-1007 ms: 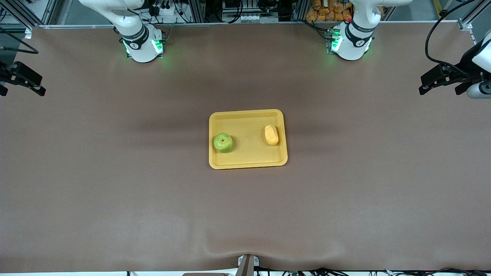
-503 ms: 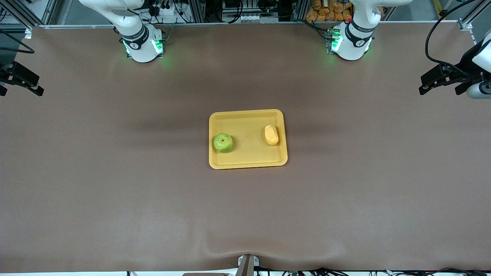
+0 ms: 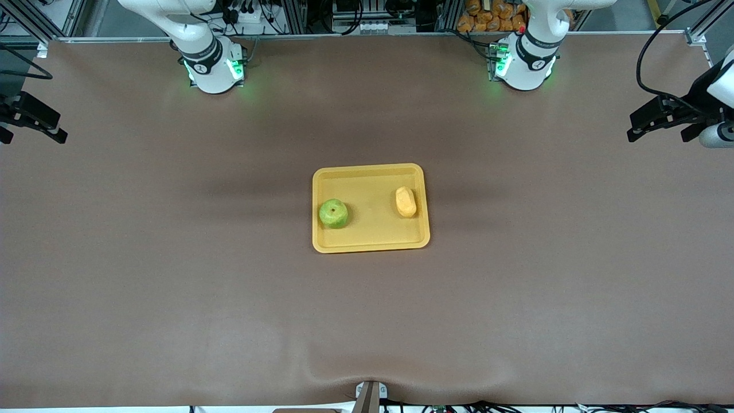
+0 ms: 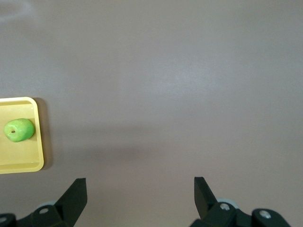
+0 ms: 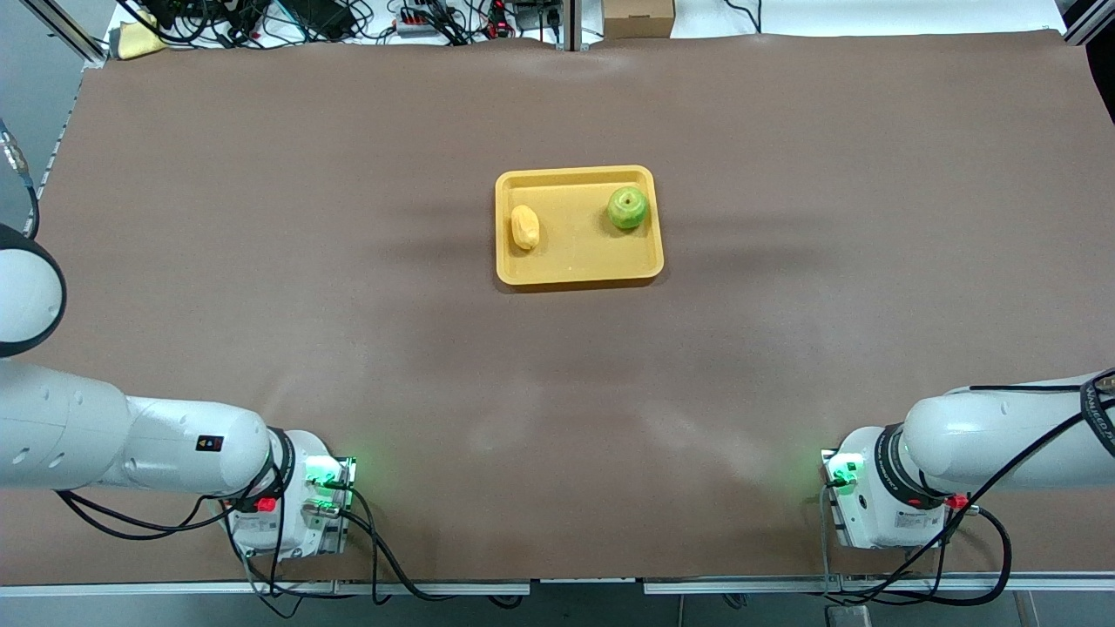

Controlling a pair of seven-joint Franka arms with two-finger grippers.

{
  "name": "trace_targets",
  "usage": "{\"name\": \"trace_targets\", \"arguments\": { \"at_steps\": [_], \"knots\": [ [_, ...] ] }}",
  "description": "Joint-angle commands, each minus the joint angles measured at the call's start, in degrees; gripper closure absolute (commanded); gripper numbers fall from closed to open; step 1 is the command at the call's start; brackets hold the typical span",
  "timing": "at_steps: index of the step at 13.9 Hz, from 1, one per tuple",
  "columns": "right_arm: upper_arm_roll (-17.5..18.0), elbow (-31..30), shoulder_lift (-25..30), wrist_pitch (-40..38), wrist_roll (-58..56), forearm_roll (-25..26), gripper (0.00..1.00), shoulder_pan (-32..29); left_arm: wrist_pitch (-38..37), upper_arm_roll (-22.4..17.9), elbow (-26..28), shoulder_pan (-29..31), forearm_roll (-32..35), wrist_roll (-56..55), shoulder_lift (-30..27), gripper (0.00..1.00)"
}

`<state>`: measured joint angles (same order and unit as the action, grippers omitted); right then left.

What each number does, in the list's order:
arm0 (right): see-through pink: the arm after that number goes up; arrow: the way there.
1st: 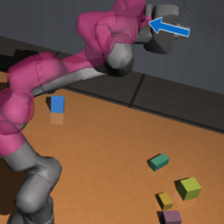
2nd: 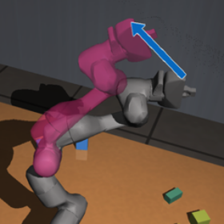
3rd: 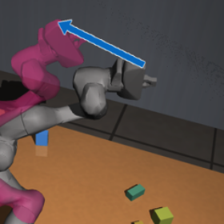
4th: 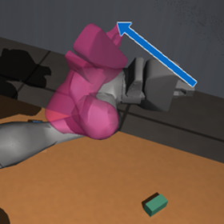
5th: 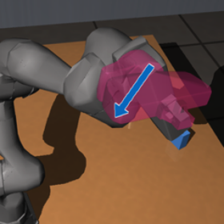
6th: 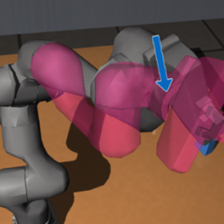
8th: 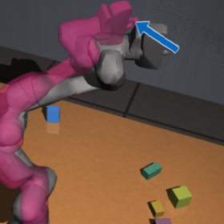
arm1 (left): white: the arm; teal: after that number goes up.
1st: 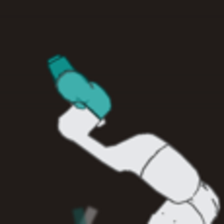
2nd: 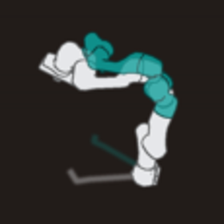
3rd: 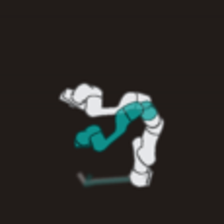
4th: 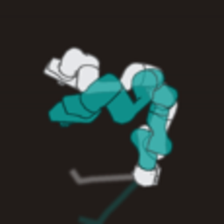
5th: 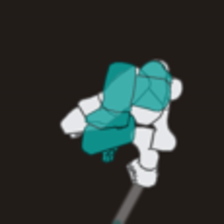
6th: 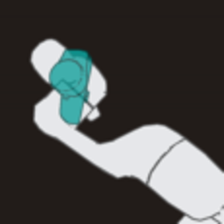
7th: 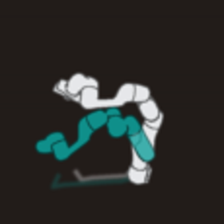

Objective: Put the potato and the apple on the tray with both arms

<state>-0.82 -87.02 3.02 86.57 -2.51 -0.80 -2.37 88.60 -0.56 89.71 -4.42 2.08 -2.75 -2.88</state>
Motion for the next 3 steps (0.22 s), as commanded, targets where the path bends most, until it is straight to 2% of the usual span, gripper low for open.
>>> {"name": "trace_targets", "arguments": {
  "at_steps": [1, 3],
  "knots": [
    [0.65, -0.78, 0.85, 0.26, 0.49, -0.78, 0.00, -0.71, -1.06, 0.29, -0.86, 0.12, -0.76, -0.94, 0.15, 0.00],
    [0.82, -0.78, 0.85, 0.17, 0.49, -0.70, 0.00, -0.53, -1.06, 0.29, -0.86, 0.20, -0.84, -0.77, 0.24, 0.00]
  ]
}}
